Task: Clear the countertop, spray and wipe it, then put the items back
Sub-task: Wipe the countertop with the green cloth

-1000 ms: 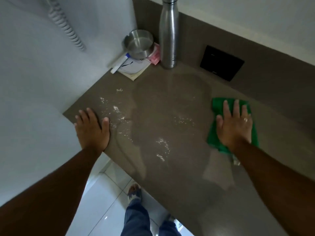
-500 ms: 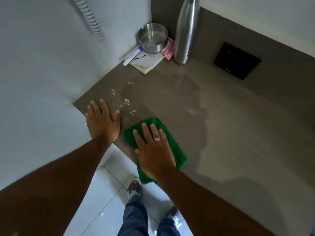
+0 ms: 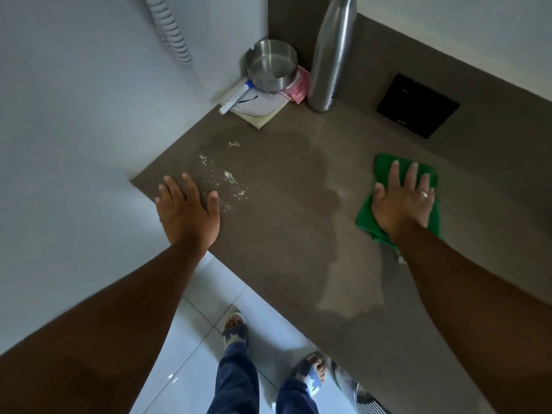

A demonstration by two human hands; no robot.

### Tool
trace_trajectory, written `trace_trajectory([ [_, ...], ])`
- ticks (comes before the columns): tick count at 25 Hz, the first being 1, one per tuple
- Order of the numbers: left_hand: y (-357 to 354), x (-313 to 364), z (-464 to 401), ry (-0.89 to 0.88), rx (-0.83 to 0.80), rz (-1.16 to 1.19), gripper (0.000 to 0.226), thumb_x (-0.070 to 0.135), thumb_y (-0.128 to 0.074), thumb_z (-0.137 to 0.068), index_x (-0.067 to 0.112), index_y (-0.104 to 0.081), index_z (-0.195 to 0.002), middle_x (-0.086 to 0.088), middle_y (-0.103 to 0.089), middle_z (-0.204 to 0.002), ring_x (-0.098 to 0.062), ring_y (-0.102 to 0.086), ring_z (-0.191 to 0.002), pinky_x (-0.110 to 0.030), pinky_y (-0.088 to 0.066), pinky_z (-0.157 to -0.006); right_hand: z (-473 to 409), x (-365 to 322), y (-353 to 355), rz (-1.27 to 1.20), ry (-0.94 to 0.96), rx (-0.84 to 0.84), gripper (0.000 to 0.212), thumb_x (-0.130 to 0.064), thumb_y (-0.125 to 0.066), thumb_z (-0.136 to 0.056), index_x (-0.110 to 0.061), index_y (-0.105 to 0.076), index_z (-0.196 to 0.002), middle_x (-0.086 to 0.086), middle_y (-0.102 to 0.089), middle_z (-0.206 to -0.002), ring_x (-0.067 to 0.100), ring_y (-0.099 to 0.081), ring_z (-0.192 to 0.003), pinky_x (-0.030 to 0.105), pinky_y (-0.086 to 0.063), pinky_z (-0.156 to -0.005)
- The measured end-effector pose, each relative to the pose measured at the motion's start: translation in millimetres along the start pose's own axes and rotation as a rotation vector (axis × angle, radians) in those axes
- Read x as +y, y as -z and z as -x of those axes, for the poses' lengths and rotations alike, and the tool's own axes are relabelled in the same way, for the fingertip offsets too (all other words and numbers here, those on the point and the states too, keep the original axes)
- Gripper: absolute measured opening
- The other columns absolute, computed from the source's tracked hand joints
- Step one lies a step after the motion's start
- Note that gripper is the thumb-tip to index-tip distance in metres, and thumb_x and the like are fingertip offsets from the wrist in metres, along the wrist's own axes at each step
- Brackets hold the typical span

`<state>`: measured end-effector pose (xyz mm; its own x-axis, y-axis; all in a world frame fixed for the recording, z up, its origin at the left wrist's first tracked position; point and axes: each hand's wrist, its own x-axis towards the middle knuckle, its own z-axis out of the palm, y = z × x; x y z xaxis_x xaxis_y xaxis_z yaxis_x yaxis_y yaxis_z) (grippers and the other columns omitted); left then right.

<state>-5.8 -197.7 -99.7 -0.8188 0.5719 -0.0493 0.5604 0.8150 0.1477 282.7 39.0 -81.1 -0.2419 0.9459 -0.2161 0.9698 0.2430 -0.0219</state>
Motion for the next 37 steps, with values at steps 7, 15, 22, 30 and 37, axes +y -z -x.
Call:
trace_trajectory([
  [7, 0.5, -2.4, 2.3, -0.028, 0.014, 0.013, 0.072, 0.054, -0.025, -0.099, 0.009, -0.014, -0.154, -0.026, -0.011, -0.16, -0.04, -0.009, -0.148, -0.05, -0.011, -0.119, 179.2, -143.6, -42.5, -0.036, 0.766, -0.053, 0.061, -0.054, -0.036, -0.095, -0.031, -0.028, -0.151, 0.007, -0.026, -0.161, 0.034, -0.024, -0.147, 0.054, -0.016, -0.117],
  [15, -2.7, -3.5, -0.5, -0.028, 0.0, 0.021, 0.073, 0.052, -0.029, -0.098, 0.007, -0.014, -0.153, -0.031, -0.01, -0.158, -0.044, -0.01, -0.146, -0.055, -0.011, -0.119, 152.9, 89.9, -30.1, -0.004, 0.099, 0.015, 0.068, -0.055, -0.023, -0.093, -0.023, -0.035, -0.152, 0.017, -0.028, -0.159, 0.042, -0.03, -0.142, 0.054, -0.029, -0.115],
  [22, -3.2, -1.1, 0.0, -0.034, 0.031, 0.051, 0.073, 0.052, -0.028, -0.096, 0.007, -0.015, -0.152, -0.03, -0.011, -0.158, -0.045, -0.011, -0.146, -0.056, -0.009, -0.119, 218.4, -14.1, -55.8, -0.018, 0.095, 0.012, 0.074, -0.057, -0.034, -0.091, -0.018, -0.026, -0.154, 0.023, -0.022, -0.159, 0.044, -0.021, -0.146, 0.058, -0.014, -0.117],
  [30, 2.1, -0.4, 0.9, -0.011, -0.002, 0.045, 0.072, 0.053, -0.026, -0.097, 0.011, -0.013, -0.154, -0.026, -0.009, -0.16, -0.042, -0.008, -0.147, -0.053, -0.008, -0.119, 207.4, -59.9, -55.2, 0.01, 0.631, -0.062, 0.071, -0.059, -0.035, -0.093, -0.028, -0.02, -0.154, 0.013, -0.016, -0.163, 0.036, -0.016, -0.149, 0.055, -0.01, -0.119],
  [37, 6.1, 1.7, 4.3, -0.046, -0.006, 0.049, 0.071, 0.046, -0.038, -0.099, 0.003, -0.02, -0.152, -0.035, -0.015, -0.155, -0.048, -0.015, -0.144, -0.057, -0.014, -0.117, 101.8, 100.9, -20.0, -0.046, -0.06, -0.006, 0.08, -0.062, -0.025, -0.087, -0.02, -0.027, -0.154, 0.018, -0.018, -0.162, 0.041, -0.017, -0.148, 0.057, -0.019, -0.117],
])
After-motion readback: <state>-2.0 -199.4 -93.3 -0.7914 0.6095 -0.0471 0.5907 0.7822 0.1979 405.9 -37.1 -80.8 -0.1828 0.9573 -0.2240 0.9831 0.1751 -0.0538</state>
